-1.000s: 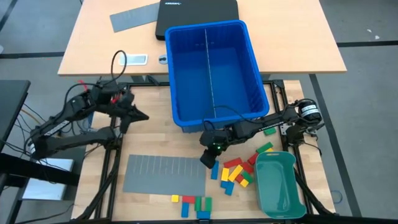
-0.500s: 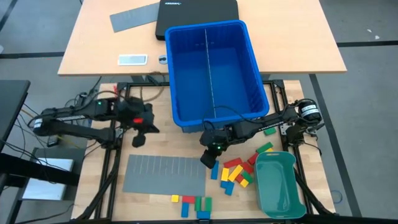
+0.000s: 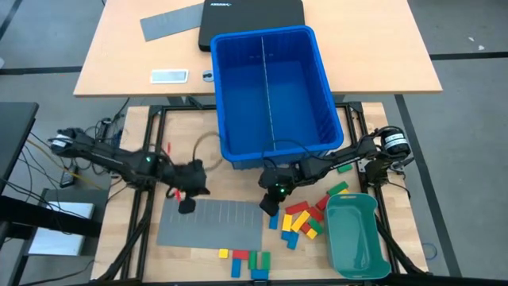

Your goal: Sort Items/Unsort Items

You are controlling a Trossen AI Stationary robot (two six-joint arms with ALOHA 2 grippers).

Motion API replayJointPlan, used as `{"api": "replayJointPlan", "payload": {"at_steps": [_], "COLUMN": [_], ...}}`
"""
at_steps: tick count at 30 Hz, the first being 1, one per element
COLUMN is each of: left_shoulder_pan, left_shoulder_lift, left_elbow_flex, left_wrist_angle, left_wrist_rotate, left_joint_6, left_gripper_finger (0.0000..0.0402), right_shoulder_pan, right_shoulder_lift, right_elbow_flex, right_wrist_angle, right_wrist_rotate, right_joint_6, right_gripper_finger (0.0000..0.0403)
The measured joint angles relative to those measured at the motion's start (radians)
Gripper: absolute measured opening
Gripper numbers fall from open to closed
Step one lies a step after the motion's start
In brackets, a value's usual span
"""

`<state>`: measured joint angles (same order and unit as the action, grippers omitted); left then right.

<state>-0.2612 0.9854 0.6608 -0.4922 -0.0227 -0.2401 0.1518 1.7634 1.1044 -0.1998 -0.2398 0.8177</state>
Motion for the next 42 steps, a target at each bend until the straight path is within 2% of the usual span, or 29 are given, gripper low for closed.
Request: {"api": "replayJointPlan", "payload": {"at_steps": [6,14,20,23,27,32,36,42], "left_shoulder_pan": [-0.107,-0.166,-0.174,-0.173,-0.173,-0.174,-0.172,-0.172], "left_shoulder_lift": [0.183,0.442,0.620,0.688,0.749,0.780,0.783,0.784], "left_elbow_flex": [-0.054,-0.059,-0.055,-0.052,-0.027,-0.013,-0.016,-0.017], "left_wrist_angle": [0.153,0.413,0.606,0.713,0.761,0.775,0.789,0.793], "left_wrist_rotate": [-0.044,-0.074,-0.072,-0.072,-0.072,-0.101,-0.108,-0.111], "left_joint_6": [-0.042,-0.022,-0.028,-0.045,-0.085,-0.111,-0.112,-0.111], "left_gripper_finger": [0.0000,0.0000,0.0000,0.0000,0.0000,0.0000,0.0000,0.0000], "right_shoulder_pan": [-0.005,-0.013,-0.003,-0.002,-0.004,-0.005,-0.008,-0.017], "right_shoulder_lift": [0.000,0.001,0.012,0.052,0.093,0.057,0.024,0.030], "right_elbow_flex": [-0.052,-0.165,-0.171,-0.172,-0.169,-0.170,-0.171,-0.170], "right_wrist_angle": [0.052,0.214,0.232,0.239,0.248,0.186,0.042,0.044], "right_wrist_rotate": [0.060,0.104,0.132,0.111,0.038,0.030,0.081,0.093], "right_joint_6": [0.070,0.219,0.243,0.276,0.302,0.348,0.347,0.322], "right_gripper_finger": [0.0079,0.0158,0.0168,0.0167,0.0169,0.0170,0.0170,0.0170]}}
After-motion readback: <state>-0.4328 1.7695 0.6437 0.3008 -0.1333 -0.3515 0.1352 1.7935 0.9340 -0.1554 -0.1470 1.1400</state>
